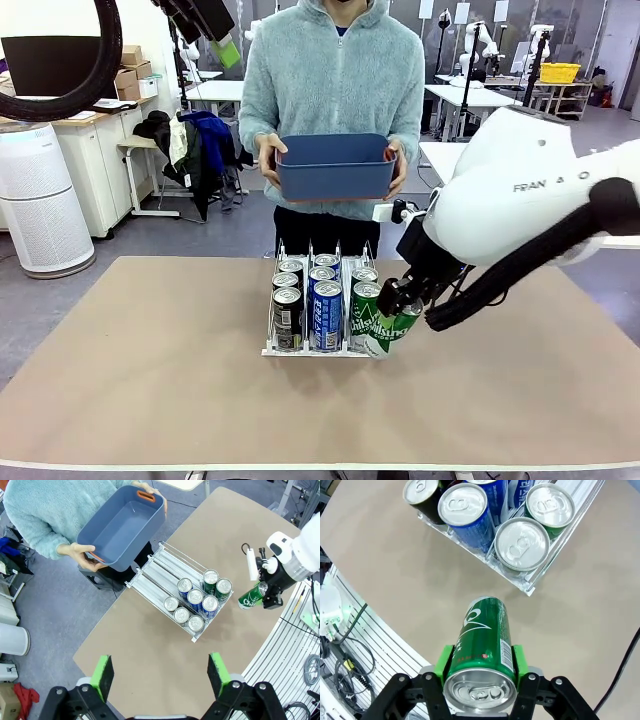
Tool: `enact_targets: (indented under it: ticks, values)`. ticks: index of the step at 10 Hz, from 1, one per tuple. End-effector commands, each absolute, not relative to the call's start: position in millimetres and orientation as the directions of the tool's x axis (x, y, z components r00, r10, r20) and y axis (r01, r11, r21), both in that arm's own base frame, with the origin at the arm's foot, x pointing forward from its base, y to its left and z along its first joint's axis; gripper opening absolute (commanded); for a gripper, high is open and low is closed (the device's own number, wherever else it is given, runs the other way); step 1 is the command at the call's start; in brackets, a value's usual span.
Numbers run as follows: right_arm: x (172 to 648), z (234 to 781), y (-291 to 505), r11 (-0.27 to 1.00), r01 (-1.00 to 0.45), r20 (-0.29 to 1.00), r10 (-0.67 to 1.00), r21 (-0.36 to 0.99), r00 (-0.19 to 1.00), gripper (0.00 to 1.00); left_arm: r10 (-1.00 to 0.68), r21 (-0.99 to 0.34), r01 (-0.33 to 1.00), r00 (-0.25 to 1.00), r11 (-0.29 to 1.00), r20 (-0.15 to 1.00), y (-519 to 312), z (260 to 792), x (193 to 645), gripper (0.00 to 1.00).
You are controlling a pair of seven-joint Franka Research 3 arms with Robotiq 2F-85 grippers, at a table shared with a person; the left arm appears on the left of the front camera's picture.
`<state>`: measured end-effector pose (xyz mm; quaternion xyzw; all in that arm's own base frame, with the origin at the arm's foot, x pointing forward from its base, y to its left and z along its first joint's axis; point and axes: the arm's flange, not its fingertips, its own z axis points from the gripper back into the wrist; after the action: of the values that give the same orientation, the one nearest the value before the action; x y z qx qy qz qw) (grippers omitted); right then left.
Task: Fill the beverage cans into the dispenser.
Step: Place the picked Sprite in the line of the Automatic Can Dispenser with the same cans.
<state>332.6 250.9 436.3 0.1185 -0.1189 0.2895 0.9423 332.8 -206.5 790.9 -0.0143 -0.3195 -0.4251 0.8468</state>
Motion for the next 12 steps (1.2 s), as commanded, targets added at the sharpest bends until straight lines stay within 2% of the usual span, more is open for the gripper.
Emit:
enact_targets:
  ticks: [1,5,12]
  values:
    - [361,444,259,0.789,-0.595,0.300,0.537,0.152,0.789,0.58,-0.707,0.248,0.726,0.436,0.642,0.557,-205,790,332,1.00]
    - [410,438,268,0.807,-0.575,0.300,0.520,0.135,0.800,0.58,-0.707,0.248,0.726,0.436,0.642,0.557,-205,790,332,1.00]
    - [448,419,281,0.813,-0.572,0.283,0.527,0.108,0.802,0.58,-0.707,0.248,0.726,0.436,0.642,0.557,-205,790,332,1.00]
